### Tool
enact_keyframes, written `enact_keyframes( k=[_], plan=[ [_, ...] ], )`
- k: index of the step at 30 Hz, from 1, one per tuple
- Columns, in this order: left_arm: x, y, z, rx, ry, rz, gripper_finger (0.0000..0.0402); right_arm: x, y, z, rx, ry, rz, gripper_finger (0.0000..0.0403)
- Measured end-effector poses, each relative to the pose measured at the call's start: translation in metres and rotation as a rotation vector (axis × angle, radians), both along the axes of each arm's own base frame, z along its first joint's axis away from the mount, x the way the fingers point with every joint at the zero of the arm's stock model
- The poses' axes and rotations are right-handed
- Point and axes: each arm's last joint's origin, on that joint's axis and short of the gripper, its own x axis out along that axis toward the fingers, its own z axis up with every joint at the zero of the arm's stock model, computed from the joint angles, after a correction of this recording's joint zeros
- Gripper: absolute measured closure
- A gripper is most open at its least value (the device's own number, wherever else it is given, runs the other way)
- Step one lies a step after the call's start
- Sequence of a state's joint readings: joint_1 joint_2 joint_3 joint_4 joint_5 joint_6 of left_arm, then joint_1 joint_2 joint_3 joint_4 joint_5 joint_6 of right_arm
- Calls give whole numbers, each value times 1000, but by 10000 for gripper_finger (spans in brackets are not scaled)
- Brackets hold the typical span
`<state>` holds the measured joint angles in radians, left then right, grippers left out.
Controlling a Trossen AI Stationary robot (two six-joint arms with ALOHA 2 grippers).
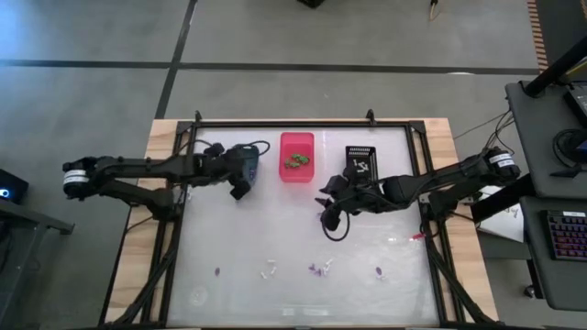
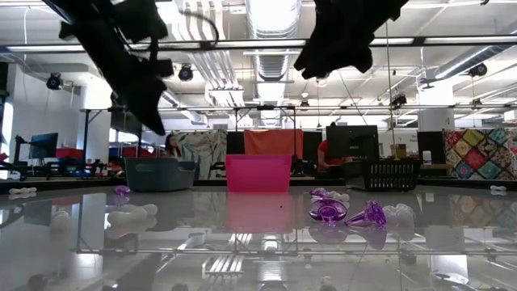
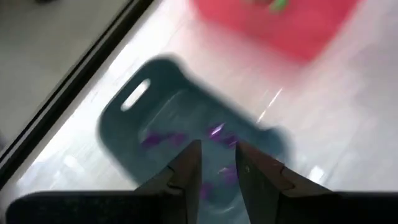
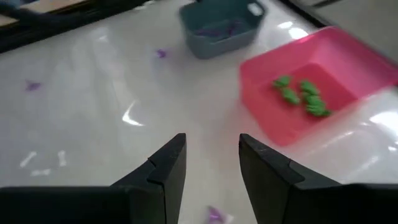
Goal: Sort Halloween decoration
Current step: Put the purple witch hat toy into the blue bin
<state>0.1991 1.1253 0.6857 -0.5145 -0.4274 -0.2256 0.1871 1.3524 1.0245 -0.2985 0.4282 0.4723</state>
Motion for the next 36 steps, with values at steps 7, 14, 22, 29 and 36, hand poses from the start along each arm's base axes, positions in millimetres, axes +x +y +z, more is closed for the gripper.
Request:
enact_keyframes(
  k=[7, 14, 22, 29, 36],
  plan=[
    [9, -41, 21, 5, -217, -175, 320, 9, 3, -19, 68, 50, -18, 266],
    [17, -69, 32, -23, -381, -278, 320, 19, 6, -46, 170, 146, -11, 266],
    [6, -92, 19, -122, -242, -384, 320, 20, 19, -69, 149, 285, 95, 266],
    [-9, -92, 6, -202, -89, -276, 320, 18, 28, -68, 160, 279, 106, 266],
    [-9, -91, -8, -160, 6, -246, 311, 17, 32, -68, 165, 274, 111, 266]
  ],
)
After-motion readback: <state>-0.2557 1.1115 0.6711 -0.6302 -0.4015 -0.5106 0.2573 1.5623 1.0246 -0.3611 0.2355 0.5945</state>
